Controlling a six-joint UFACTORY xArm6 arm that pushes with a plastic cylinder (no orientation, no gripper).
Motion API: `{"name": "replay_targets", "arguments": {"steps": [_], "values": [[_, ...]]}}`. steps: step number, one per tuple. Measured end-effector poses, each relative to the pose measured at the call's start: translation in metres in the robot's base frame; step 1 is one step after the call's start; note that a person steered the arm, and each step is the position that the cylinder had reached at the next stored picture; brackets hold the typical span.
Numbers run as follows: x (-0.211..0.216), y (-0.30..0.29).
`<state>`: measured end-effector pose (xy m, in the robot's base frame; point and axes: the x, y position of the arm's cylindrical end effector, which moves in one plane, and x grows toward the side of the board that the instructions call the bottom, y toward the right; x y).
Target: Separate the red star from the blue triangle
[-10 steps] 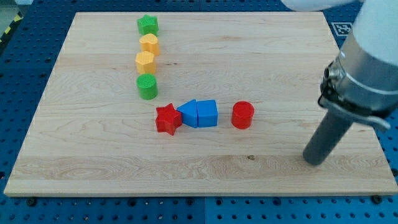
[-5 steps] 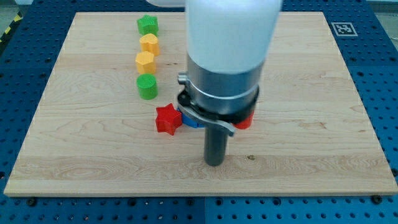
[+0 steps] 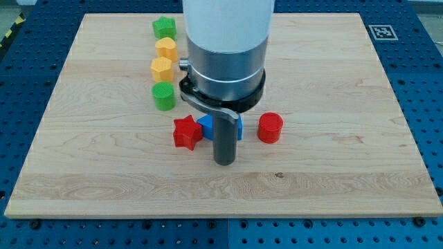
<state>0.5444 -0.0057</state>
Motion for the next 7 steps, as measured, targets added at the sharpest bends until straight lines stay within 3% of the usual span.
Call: {"name": "replay_targets", "arguments": {"steps": [7], "values": [[-0.016,-0.040]]}}
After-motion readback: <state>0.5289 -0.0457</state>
